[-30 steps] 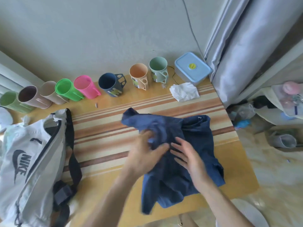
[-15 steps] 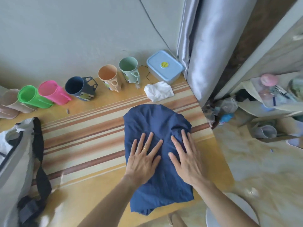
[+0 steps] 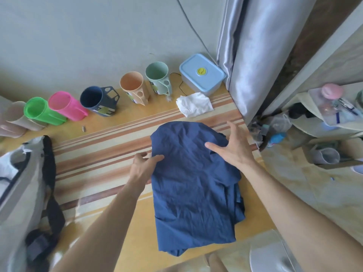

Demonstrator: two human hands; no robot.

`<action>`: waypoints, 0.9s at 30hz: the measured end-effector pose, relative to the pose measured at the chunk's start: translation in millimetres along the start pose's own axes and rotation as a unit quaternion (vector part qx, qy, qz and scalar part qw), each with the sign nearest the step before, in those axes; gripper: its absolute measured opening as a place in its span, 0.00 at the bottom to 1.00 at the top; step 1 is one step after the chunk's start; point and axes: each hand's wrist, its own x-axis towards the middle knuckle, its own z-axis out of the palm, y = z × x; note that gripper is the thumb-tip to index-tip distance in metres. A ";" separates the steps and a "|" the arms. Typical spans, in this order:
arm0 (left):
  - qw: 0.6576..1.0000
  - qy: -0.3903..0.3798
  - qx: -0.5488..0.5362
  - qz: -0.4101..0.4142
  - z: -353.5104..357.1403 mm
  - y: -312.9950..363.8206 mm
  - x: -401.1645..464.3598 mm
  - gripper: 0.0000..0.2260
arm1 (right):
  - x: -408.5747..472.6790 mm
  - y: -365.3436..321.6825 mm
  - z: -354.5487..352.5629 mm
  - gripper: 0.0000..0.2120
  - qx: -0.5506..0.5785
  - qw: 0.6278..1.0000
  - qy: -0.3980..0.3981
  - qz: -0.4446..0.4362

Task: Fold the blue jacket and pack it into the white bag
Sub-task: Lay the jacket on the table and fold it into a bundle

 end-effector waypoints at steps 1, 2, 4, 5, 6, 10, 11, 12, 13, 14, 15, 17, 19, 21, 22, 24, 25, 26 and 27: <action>1.000 -0.009 0.022 -0.004 -2.0 1.9 5.1 0.32 | 4.8 -7.1 0.0 0.42 -0.030 0.998 0.022 -0.057; 0.999 -0.017 0.047 -0.001 -2.6 2.3 9.3 0.28 | 5.8 -12.3 1.6 0.36 -0.045 0.989 0.048 -0.135; 0.996 -0.041 0.083 -0.002 -3.2 1.0 11.8 0.20 | -3.7 -18.5 8.0 0.28 -0.071 0.958 0.022 -0.276; 0.994 -0.059 0.087 -0.011 -3.5 -1.7 10.3 0.19 | -12.7 -18.3 14.7 0.32 -0.108 0.943 -0.040 -0.313; 0.993 -0.079 0.082 -0.026 -3.8 -6.4 8.5 0.20 | -22.5 -16.1 23.8 0.40 -0.161 0.926 -0.128 -0.315; 0.978 -0.194 0.034 -0.071 -6.1 -25.2 -7.4 0.25 | -48.6 3.2 54.7 0.70 -0.332 0.856 -0.311 -0.246; 0.971 -0.229 0.001 -0.074 -6.1 -30.1 -11.8 0.25 | -51.3 5.7 58.3 0.73 -0.331 0.858 -0.306 -0.245; 0.964 -0.253 -0.050 -0.067 -5.6 -33.8 -16.6 0.24 | -52.8 7.1 59.5 0.74 -0.328 0.861 -0.298 -0.250; 0.960 -0.255 -0.102 -0.051 -5.1 -35.7 -22.2 0.23 | -54.2 7.5 58.0 0.75 -0.327 0.861 -0.292 -0.257; 0.961 -0.234 -0.142 -0.026 -5.1 -36.2 -28.5 0.22 | -55.7 8.3 54.9 0.75 -0.325 0.861 -0.288 -0.267; 0.967 -0.198 -0.160 0.004 -6.1 -36.0 -34.6 0.23 | -57.5 9.3 50.3 0.75 -0.321 0.859 -0.284 -0.279; 0.974 -0.140 -0.168 0.060 -9.2 -36.6 -44.8 0.25 | -60.0 11.6 42.8 0.71 -0.306 0.860 -0.270 -0.306; 0.969 -0.140 -0.164 0.118 -14.7 -32.7 -57.7 0.21 | -62.6 14.0 40.9 0.59 -0.242 0.888 -0.236 -0.313; 0.966 -0.149 -0.122 0.174 -20.9 -28.5 -69.1 0.14 | -66.9 12.7 40.5 0.38 -0.158 0.920 -0.172 -0.315; 0.964 -0.153 -0.101 0.192 -25.6 -25.5 -75.3 0.11 | -70.2 8.2 38.6 0.27 -0.136 0.930 -0.145 -0.310; 0.962 -0.172 -0.073 0.198 -37.4 -20.2 -86.2 0.17 | -75.7 -1.2 32.4 0.14 -0.120 0.944 -0.126 -0.281; 0.962 -0.173 -0.032 0.207 -43.6 -18.5 -90.1 0.26 | -77.9 -6.4 28.2 0.12 -0.109 0.950 -0.130 -0.261; 0.961 -0.162 0.046 0.221 -47.9 -17.2 -93.9 0.35 | -79.5 -12.8 23.6 0.11 -0.100 0.956 -0.139 -0.240; 0.953 -0.139 0.132 0.236 -50.2 -17.8 -97.6 0.42 | -80.7 -20.6 18.8 0.12 -0.096 0.958 -0.157 -0.220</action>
